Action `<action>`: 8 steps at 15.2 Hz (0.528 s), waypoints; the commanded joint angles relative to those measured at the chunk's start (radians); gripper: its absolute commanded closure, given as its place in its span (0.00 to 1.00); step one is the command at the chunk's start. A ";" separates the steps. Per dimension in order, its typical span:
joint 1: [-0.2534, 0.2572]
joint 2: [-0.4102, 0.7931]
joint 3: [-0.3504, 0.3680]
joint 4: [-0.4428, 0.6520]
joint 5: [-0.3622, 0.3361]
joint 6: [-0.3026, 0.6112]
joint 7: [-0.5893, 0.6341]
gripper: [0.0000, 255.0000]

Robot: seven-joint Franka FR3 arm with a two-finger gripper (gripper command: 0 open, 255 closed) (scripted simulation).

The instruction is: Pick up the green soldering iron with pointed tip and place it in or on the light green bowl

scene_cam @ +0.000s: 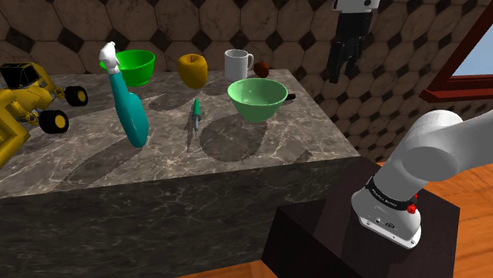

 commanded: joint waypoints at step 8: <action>0.022 0.178 0.130 0.072 0.086 0.125 0.174 0.00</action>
